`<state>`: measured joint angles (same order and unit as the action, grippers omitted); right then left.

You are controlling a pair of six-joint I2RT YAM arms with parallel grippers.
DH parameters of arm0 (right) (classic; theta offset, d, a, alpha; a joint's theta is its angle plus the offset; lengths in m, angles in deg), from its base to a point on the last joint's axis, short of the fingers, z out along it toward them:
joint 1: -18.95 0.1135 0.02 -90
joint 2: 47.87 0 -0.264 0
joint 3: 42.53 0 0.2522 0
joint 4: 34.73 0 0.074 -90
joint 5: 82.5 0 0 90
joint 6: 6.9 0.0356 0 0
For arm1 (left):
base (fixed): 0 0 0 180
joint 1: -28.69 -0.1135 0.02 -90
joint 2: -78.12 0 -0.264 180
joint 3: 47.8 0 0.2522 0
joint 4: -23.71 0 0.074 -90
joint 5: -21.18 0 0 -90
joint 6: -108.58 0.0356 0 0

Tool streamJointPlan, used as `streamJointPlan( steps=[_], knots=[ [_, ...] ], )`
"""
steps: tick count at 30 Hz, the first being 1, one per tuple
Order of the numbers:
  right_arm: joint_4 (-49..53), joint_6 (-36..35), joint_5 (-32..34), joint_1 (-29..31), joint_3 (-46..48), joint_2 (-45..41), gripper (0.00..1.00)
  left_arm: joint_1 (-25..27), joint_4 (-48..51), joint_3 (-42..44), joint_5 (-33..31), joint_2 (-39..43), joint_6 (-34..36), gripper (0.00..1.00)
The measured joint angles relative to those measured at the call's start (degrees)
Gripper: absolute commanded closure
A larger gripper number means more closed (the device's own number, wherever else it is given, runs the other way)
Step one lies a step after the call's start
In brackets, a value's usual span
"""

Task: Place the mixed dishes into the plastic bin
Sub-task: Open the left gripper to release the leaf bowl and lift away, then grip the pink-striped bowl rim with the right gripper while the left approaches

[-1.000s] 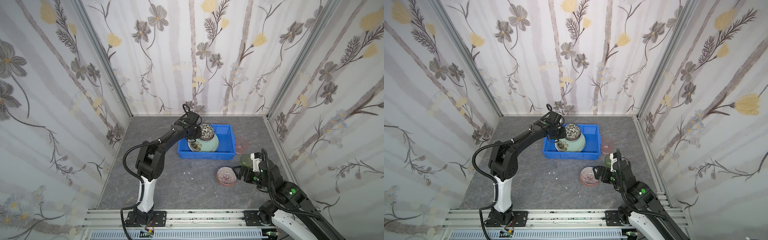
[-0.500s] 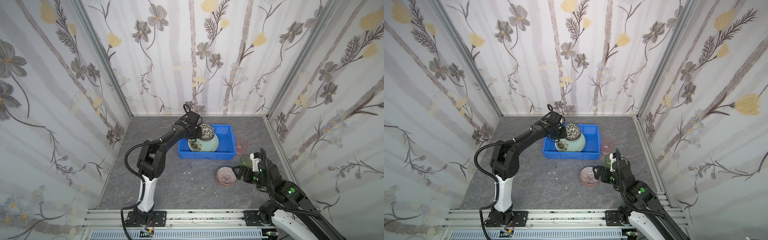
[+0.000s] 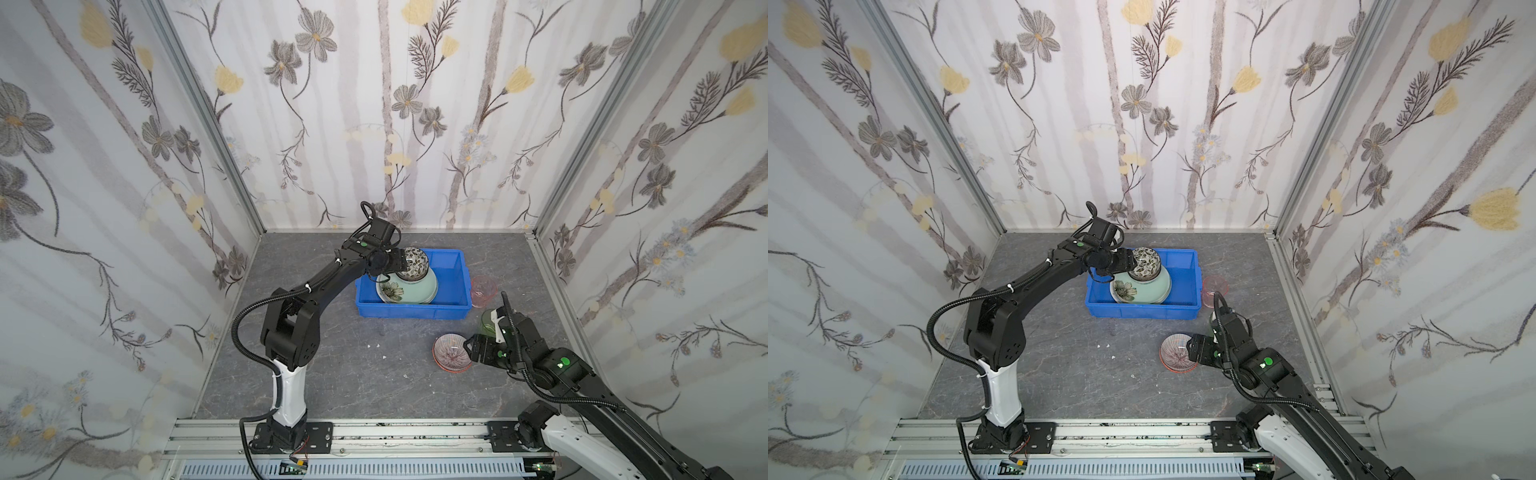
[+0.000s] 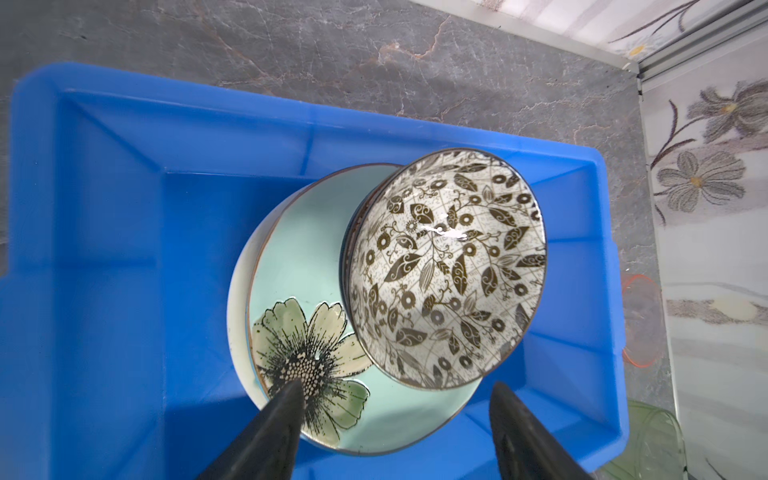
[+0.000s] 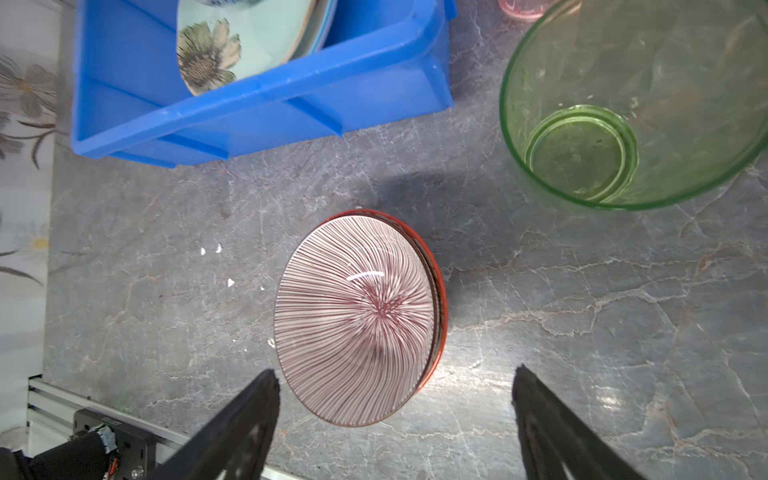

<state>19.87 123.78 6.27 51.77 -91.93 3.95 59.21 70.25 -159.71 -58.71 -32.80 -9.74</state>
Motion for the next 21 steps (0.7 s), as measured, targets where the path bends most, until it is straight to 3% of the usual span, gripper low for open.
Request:
streamJointPlan(
  steps=[5, 8, 21],
  knots=[
    [0.6, -1.0, -1.1, 0.1, 0.0, 3.4, 0.25, 0.1, 0.0, 3.4, -0.1, 4.9, -0.2, 0.00],
    [0.5, -1.7, -1.4, 0.2, 0.0, 5.3, 0.37, 0.1, 0.0, 5.7, -0.5, 7.8, -0.2, 0.00],
    [-0.6, -4.8, -1.4, 0.6, -0.5, 12.6, 0.57, 0.2, 0.1, 20.7, -3.5, 22.9, -1.7, 0.00]
  ],
)
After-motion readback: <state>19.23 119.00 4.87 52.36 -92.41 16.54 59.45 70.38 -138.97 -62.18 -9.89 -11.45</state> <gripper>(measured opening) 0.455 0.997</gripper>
